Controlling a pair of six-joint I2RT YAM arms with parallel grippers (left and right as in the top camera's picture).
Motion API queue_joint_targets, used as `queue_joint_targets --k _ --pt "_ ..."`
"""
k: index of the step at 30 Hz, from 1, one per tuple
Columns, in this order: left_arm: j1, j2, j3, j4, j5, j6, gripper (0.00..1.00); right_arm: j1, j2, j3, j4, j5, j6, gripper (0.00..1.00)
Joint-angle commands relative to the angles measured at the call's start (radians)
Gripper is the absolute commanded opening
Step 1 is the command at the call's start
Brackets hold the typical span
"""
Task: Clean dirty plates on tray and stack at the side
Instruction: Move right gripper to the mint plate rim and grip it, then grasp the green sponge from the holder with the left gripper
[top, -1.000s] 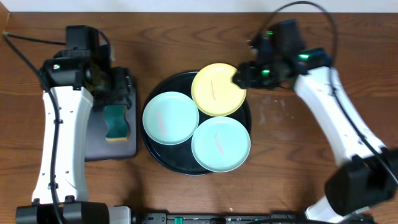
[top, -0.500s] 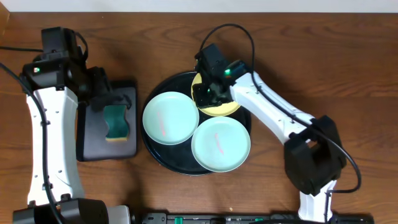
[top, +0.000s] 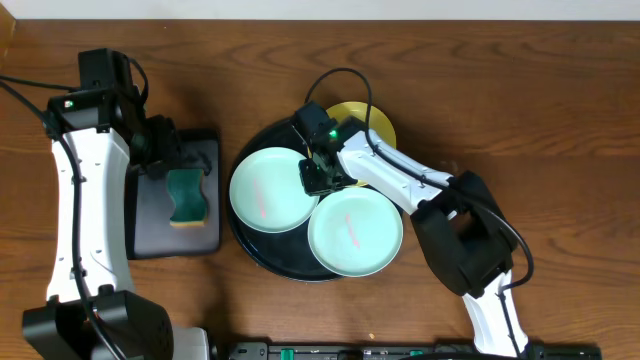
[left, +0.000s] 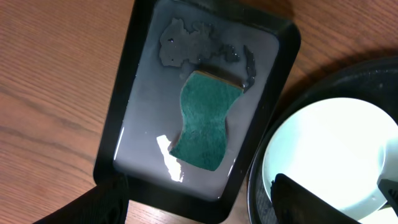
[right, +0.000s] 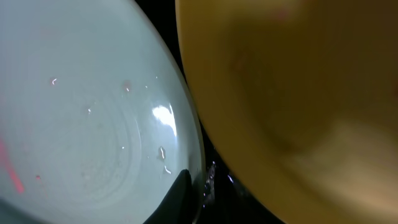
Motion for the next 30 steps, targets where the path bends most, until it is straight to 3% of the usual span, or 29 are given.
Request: queue_joint_targets --k 1,5,17,30 --pt "0.004 0.011 -0.008 -0.004 -0.013 -0.005 0.74 0.007 0.011 0.016 0.010 0.048 0.020 0.10" --pt "0.004 0.021 -0.008 -0.003 -0.013 -0.005 0.74 0.020 0.016 0.016 0.028 0.069 0.020 0.01" --pt "0.004 0.026 -0.146 0.027 -0.009 0.036 0.73 0.022 0.066 0.016 0.028 0.066 0.019 0.01" --pt "0.003 0.070 -0.428 0.363 -0.004 0.101 0.57 0.022 0.066 0.016 0.015 0.055 0.008 0.01"
